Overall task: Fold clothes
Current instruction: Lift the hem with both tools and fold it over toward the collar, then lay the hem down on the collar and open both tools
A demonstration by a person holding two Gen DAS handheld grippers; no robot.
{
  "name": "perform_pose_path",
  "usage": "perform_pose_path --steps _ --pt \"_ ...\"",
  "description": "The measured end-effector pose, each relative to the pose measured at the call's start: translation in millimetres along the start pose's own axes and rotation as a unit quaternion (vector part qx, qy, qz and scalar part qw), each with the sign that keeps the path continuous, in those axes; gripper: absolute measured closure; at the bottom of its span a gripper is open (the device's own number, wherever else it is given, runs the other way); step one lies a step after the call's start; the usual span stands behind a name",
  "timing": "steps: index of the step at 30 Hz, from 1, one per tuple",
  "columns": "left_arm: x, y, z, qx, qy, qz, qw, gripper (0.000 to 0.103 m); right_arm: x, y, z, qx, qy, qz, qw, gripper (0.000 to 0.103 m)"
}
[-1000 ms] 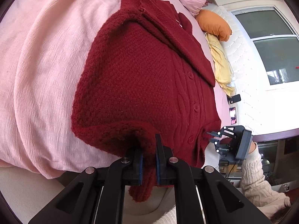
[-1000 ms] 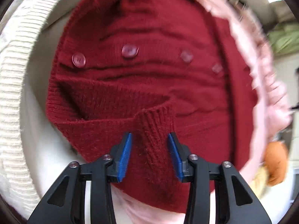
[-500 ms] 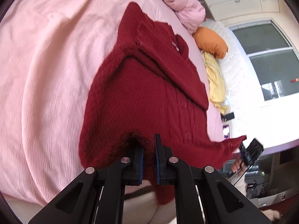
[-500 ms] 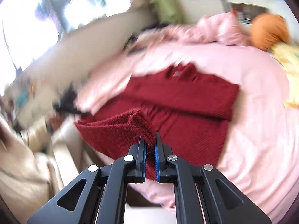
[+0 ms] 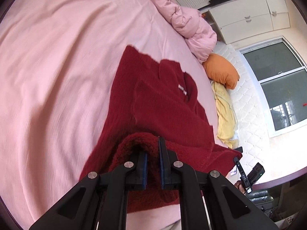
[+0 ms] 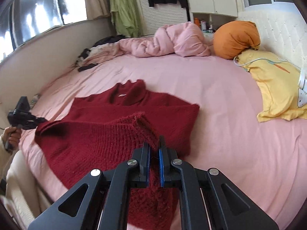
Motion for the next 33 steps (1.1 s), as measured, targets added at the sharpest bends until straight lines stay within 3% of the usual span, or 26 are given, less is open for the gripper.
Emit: perform_pose_path --steps 9,14,19,22,26,29,30,33 --pt "120 -1 -52 0.053 -0.023 -0.026 0.9980 0.094 98 -3 -92 -0.059 -0.014 0.012 0.998 0.096" --pt "163 14 -89 0.077 -0.023 -0.025 0.9965 0.094 124 -18 -153 -0.097 -0.002 -0.001 0.995 0.096" --pt "165 49 -126 0.105 -0.017 0.005 0.9943 0.094 125 -41 -195 -0.115 -0.010 -0.053 0.992 0.096" --pt "162 76 -137 0.098 -0.024 0.039 0.9941 0.094 124 -52 -214 -0.124 -0.023 -0.074 0.989 0.096" --pt "154 90 -146 0.084 -0.026 0.050 0.9949 0.093 107 -58 -252 -0.155 0.028 -0.065 0.985 0.095" --pt "154 86 -143 0.077 -0.014 0.046 0.9959 0.092 103 -65 -271 -0.171 0.070 -0.071 0.980 0.084" --pt "156 86 -140 0.074 -0.011 0.053 0.9958 0.092 105 -68 -270 -0.171 0.068 -0.078 0.980 0.071" --pt "160 94 -113 -0.004 -0.044 0.145 0.9884 0.087 109 -88 -260 -0.117 0.070 -0.142 0.980 0.059"
Point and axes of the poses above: each gripper's, at about its wrist camera, not at the fingertips, and z roughly against the way its jaws point, y to its left, x to its top, the point moved 2 cm from there along -z, roughly the way its jaws point, and after that the axes turned 15 degrees about -z, right-handed, at the moved point
